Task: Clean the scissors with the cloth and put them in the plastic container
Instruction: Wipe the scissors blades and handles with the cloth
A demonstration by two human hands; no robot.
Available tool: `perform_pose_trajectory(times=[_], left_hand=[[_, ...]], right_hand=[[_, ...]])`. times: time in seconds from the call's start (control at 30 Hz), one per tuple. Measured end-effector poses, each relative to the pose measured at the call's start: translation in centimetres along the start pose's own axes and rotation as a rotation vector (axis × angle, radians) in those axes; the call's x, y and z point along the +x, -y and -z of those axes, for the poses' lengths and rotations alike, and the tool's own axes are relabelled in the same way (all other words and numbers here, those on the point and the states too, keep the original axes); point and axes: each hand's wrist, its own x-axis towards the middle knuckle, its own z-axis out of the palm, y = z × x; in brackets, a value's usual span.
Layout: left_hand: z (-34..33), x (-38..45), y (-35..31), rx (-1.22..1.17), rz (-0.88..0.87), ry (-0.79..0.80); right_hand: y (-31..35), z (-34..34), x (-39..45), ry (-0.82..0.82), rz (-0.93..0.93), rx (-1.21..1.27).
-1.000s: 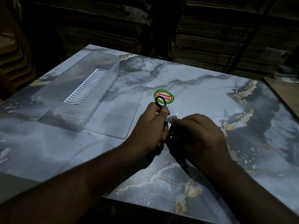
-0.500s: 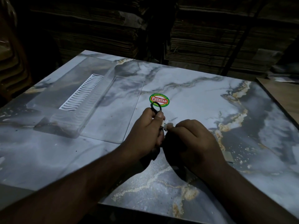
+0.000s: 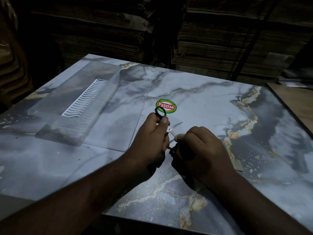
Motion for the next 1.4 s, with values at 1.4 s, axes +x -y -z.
perform_pose_trajectory(times=[1.4], left_hand=[[0.8,1.0,-0.9,-0.144,0.000,-0.085]], right_hand=[[-0.7,1.5,-0.2,-0.031,-0.022,0.001]])
